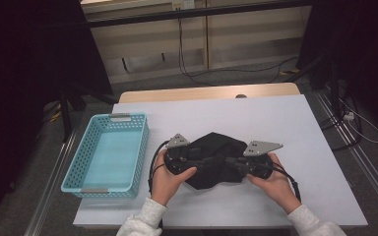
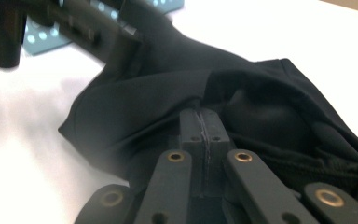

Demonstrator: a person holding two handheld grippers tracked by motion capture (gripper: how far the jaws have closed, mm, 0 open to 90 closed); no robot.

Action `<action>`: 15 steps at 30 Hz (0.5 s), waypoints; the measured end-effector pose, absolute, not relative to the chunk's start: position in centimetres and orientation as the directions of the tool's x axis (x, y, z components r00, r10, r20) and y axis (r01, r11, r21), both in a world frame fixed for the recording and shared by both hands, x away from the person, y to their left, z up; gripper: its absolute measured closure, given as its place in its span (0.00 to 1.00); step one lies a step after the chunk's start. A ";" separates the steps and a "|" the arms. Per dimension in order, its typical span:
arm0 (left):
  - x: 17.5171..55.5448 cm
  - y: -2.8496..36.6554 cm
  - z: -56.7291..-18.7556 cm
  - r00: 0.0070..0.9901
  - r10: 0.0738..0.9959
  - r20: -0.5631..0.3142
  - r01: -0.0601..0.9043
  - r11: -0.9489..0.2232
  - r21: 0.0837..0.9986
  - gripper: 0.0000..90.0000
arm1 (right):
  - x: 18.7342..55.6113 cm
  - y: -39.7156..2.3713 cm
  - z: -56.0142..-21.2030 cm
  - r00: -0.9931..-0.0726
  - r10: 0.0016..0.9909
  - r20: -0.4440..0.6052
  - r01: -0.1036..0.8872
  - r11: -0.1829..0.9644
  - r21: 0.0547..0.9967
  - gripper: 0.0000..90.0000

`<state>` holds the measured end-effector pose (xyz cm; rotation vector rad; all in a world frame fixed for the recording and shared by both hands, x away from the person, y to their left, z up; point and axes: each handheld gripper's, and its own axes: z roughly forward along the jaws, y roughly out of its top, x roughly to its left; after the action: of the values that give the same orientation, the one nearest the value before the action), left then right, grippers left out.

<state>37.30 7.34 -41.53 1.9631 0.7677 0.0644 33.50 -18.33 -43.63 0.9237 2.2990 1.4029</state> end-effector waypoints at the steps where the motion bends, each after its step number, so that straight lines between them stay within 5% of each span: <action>1: 37.2 7.2 -41.6 0.802 0.537 -0.262 0.483 -0.323 0.814 0.44 | 33.6 -18.3 -43.6 -0.751 0.655 0.079 0.367 0.315 0.875 1.00; 11: 36.4 5.3 -43.1 0.837 0.483 -0.256 0.470 -0.397 0.788 0.57 | 33.8 -18.2 -43.5 -0.738 0.670 0.075 0.362 0.300 0.883 1.00; 15: 36.2 5.0 -43.4 0.837 0.470 -0.279 0.488 -0.411 0.770 0.80 | 33.7 -17.8 -43.4 -0.752 0.656 0.061 0.351 0.321 0.880 1.00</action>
<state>36.21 4.96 -43.42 2.0660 0.7011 -0.0238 33.67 -17.79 -43.44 0.9046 2.2838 1.4027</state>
